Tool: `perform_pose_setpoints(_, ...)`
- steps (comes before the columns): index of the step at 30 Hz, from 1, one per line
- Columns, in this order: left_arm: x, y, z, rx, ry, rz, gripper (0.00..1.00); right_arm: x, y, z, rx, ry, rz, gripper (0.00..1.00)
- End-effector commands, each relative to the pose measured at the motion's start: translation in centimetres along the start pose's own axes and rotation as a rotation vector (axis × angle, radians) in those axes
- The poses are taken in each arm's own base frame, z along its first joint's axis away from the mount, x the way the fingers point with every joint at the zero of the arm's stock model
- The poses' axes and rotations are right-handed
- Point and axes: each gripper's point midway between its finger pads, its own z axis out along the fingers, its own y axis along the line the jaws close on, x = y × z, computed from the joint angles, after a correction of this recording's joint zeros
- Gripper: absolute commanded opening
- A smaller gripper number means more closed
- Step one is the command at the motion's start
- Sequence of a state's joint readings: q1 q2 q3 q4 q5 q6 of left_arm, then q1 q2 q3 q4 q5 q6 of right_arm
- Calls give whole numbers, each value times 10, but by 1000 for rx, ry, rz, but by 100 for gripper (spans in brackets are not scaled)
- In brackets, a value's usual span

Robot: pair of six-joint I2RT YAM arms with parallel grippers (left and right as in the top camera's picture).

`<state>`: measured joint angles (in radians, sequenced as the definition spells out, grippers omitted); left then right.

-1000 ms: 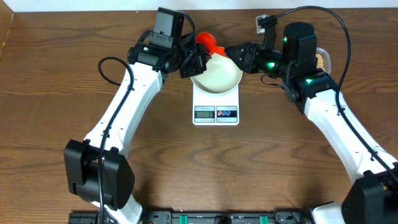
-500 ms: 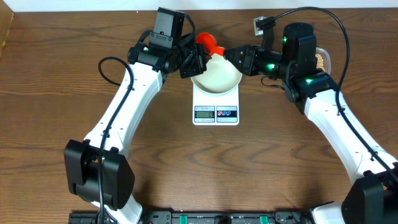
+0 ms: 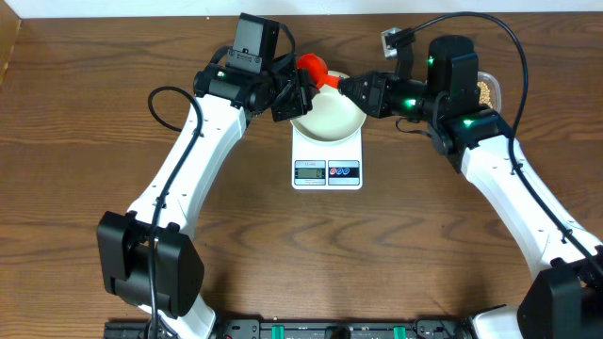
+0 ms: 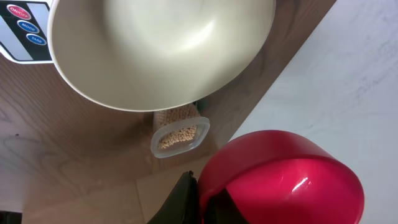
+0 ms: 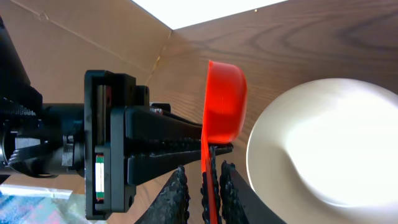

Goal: Scoop item into bowl and weigh 50g on scale
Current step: 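Grasp the red scoop handle with the right gripper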

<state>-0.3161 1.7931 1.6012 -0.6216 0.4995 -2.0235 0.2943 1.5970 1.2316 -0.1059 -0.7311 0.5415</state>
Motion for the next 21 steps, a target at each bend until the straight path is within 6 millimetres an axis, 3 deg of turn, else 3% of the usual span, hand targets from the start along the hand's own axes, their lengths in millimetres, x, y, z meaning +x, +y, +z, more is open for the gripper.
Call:
perform_pose_setpoints(1,10,-5,-9,19,22,-18,7,0,13,0,-48,20,-41,18)
perform_pose_setpoints(9,10,-5,-9,19,23,-18,7,1,13,0,-47,22,-43,17)
perform_pose_setpoints(13,10,-5,-9,18,23,-18,7,-1,12,0,-39,17,-43,8)
perform_pose_setpoints(21,10,-5,-9,17,25,-10,7,-1,11,0,-37,14,-44,1)
